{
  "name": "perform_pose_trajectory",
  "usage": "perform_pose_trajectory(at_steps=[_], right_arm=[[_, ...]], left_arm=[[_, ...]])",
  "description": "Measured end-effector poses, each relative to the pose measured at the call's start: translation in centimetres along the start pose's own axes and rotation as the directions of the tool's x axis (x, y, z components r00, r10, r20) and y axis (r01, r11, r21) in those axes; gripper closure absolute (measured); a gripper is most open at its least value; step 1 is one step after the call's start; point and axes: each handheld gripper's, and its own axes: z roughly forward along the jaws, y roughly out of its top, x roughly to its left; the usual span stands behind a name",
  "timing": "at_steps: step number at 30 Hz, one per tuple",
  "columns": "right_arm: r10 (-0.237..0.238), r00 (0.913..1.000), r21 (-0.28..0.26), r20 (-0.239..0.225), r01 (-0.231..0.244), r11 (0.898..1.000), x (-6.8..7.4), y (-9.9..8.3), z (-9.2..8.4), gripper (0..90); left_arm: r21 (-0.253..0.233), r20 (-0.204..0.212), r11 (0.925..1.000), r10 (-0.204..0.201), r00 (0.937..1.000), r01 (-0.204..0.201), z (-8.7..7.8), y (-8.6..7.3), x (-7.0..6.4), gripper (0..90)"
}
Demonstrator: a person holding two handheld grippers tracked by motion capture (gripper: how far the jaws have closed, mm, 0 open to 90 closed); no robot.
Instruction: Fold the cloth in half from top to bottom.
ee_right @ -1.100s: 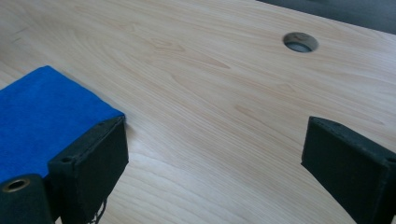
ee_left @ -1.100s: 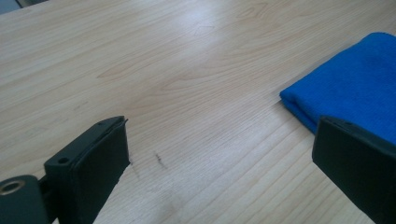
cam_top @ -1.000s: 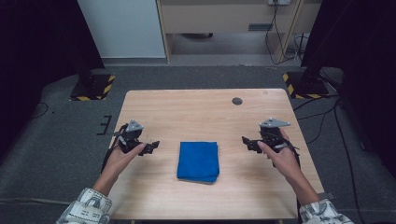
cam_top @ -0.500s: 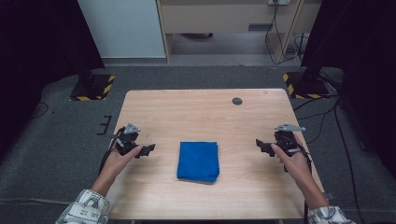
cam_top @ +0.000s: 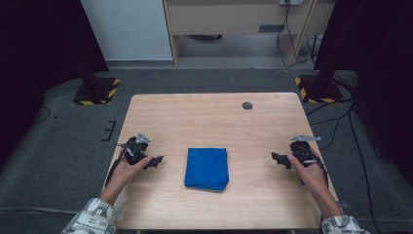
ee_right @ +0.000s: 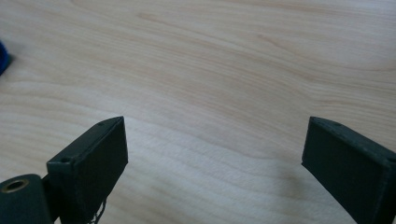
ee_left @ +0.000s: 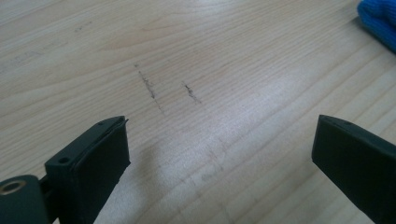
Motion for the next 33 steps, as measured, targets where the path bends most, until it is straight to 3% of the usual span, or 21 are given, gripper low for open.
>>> perform_pose_trajectory(at_steps=[9, 17, 21, 25, 33], right_arm=[[0.083, 0.9936, -0.010, 0.076, -0.082, 0.997, -1.8, 0.9, 1.6, 7.5], [0.125, 0.9864, -0.029, 0.107, -0.123, 0.992, -2.2, 0.7, 2.9, 6.8], [0.089, 0.9859, -0.040, 0.142, -0.084, 0.996, -1.8, 0.7, 3.4, 5.8], [0.034, 0.9785, 0.000, 0.203, -0.035, 0.999, -0.8, 0.9, 4.0, 4.5], [0.005, 0.9837, 0.011, 0.180, -0.007, 1.000, 0.4, 0.0, 3.3, 2.1]], left_arm=[[-0.013, -0.046, 0.9961, -0.087, 0.9951, 0.087, 2.0, 0.4, 1.7, 4.1], [-0.050, -0.067, 0.9945, -0.095, 0.9932, 0.092, 2.4, 0.2, 1.9, 2.2], [-0.064, -0.068, 0.9942, -0.091, 0.9935, 0.087, 2.5, 0.1, 1.9, 0.2], [-0.064, -0.070, 0.9942, -0.091, 0.9934, 0.087, 2.5, 0.0, 1.8, 0.1], [-0.065, -0.071, 0.9938, -0.095, 0.9929, 0.091, 2.5, 0.0, 1.7, 0.0]])
